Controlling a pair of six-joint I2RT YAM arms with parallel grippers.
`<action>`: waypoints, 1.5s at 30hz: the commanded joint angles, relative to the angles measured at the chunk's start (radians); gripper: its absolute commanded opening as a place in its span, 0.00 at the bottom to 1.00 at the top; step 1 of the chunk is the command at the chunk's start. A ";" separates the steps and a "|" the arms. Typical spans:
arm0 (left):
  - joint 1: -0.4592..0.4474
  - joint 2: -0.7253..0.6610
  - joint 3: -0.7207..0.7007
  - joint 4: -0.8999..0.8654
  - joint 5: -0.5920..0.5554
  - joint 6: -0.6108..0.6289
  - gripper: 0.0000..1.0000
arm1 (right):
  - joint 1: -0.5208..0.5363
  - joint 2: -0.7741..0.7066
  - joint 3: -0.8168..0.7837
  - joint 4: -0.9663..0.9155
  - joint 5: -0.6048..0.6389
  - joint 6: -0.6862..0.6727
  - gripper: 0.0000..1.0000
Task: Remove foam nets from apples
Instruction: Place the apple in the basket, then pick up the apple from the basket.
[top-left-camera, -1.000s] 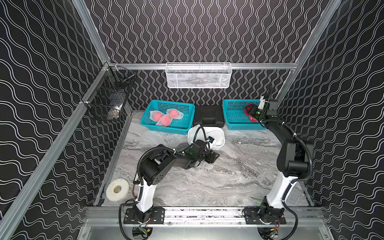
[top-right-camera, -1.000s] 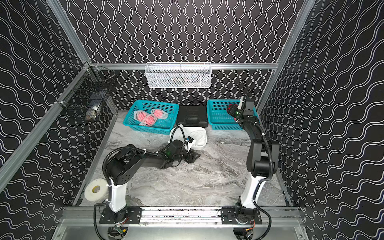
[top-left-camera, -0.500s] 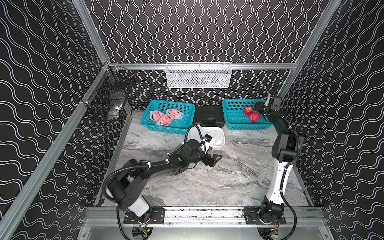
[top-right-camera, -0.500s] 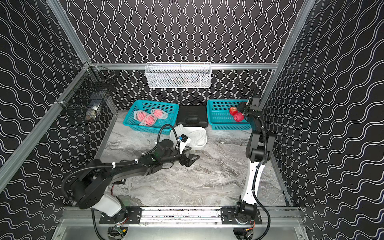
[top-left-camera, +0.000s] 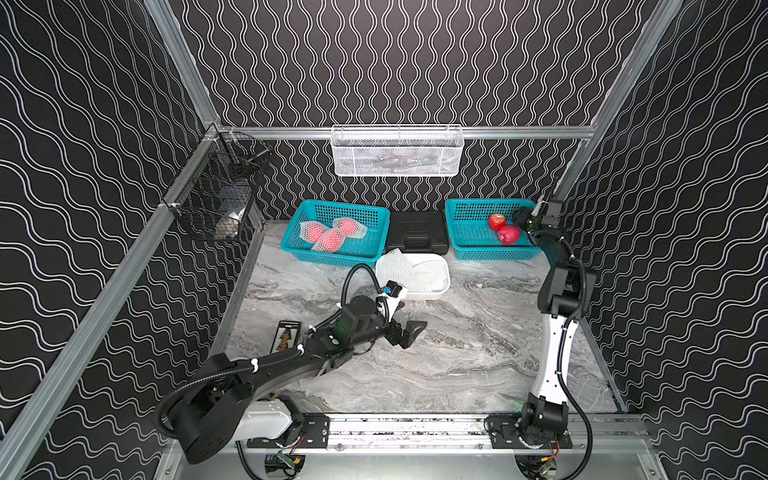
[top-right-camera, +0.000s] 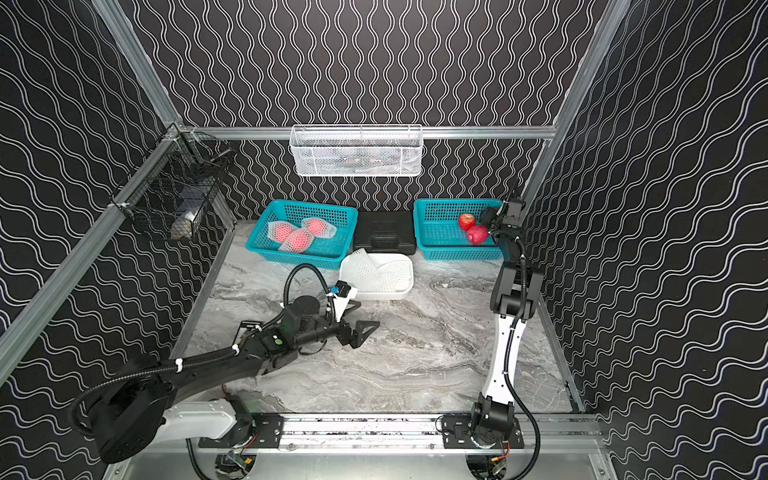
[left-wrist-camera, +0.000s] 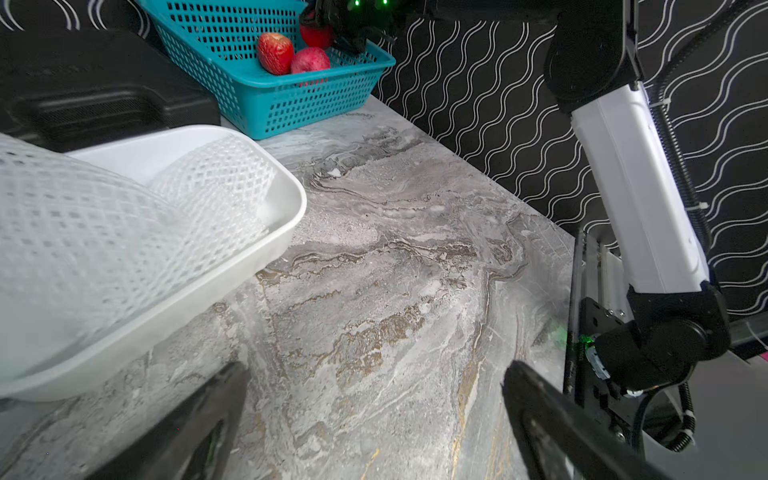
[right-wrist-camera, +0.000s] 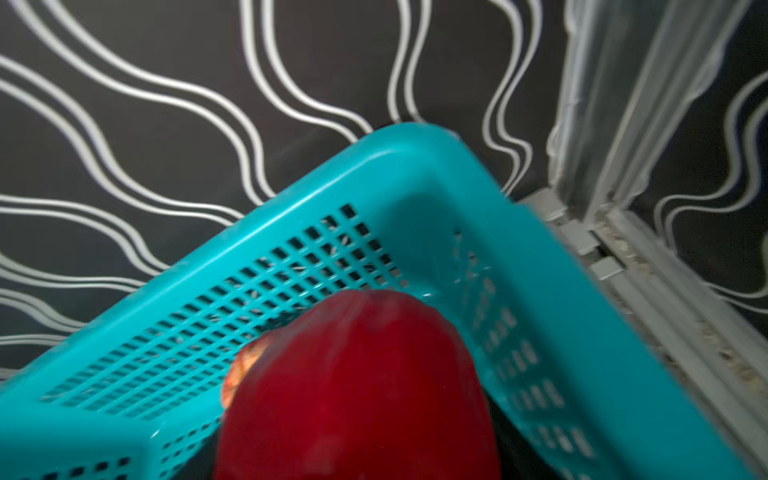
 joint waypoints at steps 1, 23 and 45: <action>0.000 -0.031 -0.009 -0.002 -0.080 0.038 0.99 | 0.000 0.012 -0.001 0.066 0.028 0.018 0.79; 0.055 -0.016 0.111 -0.004 -0.186 0.134 0.99 | 0.056 -0.444 -0.439 0.256 -0.025 -0.005 0.93; 0.548 0.484 0.877 -0.671 -0.249 0.071 0.94 | 0.593 -1.078 -1.280 0.623 0.080 0.101 0.97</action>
